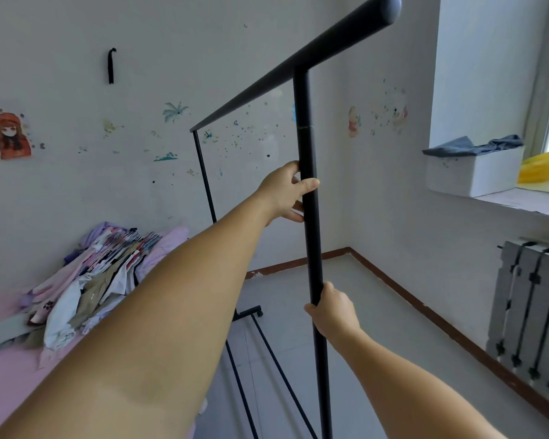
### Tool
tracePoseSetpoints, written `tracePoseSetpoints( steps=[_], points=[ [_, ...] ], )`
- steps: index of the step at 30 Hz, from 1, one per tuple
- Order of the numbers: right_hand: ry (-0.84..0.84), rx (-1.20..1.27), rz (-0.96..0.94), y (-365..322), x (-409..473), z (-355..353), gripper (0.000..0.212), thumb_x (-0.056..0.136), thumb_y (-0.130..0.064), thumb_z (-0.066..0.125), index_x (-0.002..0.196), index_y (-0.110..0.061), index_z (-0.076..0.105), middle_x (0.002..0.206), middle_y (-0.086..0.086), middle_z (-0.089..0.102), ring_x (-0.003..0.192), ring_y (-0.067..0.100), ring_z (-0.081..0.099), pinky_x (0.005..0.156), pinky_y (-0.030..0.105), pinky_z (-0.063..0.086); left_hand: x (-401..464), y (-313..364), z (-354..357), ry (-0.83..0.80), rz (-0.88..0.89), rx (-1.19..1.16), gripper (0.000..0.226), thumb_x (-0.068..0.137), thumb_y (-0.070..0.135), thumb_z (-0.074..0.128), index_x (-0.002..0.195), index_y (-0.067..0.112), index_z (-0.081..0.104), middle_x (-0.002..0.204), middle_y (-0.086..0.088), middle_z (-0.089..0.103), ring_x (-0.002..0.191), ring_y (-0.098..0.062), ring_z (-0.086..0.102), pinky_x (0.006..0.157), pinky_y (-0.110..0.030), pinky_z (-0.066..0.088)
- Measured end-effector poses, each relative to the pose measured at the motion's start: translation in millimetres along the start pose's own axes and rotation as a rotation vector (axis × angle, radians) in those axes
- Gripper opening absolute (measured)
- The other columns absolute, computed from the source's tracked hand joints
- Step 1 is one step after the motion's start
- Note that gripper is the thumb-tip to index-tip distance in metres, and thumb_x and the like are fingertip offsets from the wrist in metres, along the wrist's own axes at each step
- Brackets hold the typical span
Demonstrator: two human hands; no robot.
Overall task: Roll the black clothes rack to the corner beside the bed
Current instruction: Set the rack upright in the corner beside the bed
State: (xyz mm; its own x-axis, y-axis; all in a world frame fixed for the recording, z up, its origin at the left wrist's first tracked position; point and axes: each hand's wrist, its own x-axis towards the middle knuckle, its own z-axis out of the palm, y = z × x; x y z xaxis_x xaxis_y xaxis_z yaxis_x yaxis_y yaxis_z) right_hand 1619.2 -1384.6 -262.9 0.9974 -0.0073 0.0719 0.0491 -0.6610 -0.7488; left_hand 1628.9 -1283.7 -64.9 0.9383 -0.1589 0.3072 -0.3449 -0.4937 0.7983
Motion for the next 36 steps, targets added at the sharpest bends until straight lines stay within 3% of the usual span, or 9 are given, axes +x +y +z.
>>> tracePoseSetpoints(
  steps=[7,17,26,30,33,36],
  points=[
    [-0.014,0.033,-0.01,-14,47,21,0.029,0.088,-0.018,0.057,0.114,-0.01,0.048,0.088,0.004,0.058,0.074,0.02,0.058,0.057,0.028,0.046,43,-29,-19,0.018,-0.01,-0.004,0.028,0.093,0.023,0.05,0.121,0.019,0.047,0.099,-0.009,0.055,0.078,-0.024,0.068,0.054,-0.03,0.059],
    [-0.033,0.056,-0.042,-23,164,46,0.028,0.088,-0.018,0.057,0.114,-0.011,0.048,0.084,0.002,0.055,0.074,0.021,0.057,0.06,0.03,0.048,146,-79,-34,0.066,-0.046,0.013,0.024,0.093,0.024,0.05,0.117,0.021,0.048,0.098,-0.007,0.054,0.08,-0.027,0.068,0.058,-0.034,0.06],
    [-0.081,0.042,-0.087,-26,269,62,0.027,0.088,-0.019,0.057,0.112,-0.011,0.048,0.071,-0.004,0.049,0.064,0.014,0.052,0.049,0.023,0.04,236,-120,-44,0.118,-0.076,0.033,0.024,0.093,0.025,0.051,0.116,0.021,0.049,0.099,-0.007,0.056,0.08,-0.029,0.068,0.062,-0.037,0.06],
    [-0.107,0.051,-0.096,-20,312,58,0.027,0.088,-0.017,0.056,0.113,-0.01,0.048,0.08,0.0,0.054,0.071,0.02,0.057,0.056,0.027,0.047,274,-129,-36,0.139,-0.099,0.05,0.022,0.092,0.026,0.051,0.113,0.022,0.047,0.104,-0.008,0.056,0.086,-0.03,0.067,0.067,-0.041,0.061],
    [-0.105,0.038,-0.087,-13,337,51,0.027,0.089,-0.016,0.055,0.114,-0.009,0.049,0.082,0.002,0.054,0.07,0.019,0.055,0.049,0.024,0.042,298,-134,-26,0.146,-0.09,0.049,0.017,0.092,0.026,0.052,0.108,0.023,0.046,0.101,-0.006,0.057,0.083,-0.027,0.067,0.062,-0.036,0.06],
    [-0.085,0.028,-0.053,-2,360,36,0.027,0.088,-0.014,0.055,0.113,-0.008,0.049,0.088,0.005,0.058,0.077,0.023,0.059,0.058,0.03,0.048,326,-133,-8,0.139,-0.07,0.056,0.017,0.091,0.026,0.053,0.106,0.021,0.047,0.102,-0.009,0.057,0.081,-0.027,0.068,0.058,-0.034,0.06]
  ],
)
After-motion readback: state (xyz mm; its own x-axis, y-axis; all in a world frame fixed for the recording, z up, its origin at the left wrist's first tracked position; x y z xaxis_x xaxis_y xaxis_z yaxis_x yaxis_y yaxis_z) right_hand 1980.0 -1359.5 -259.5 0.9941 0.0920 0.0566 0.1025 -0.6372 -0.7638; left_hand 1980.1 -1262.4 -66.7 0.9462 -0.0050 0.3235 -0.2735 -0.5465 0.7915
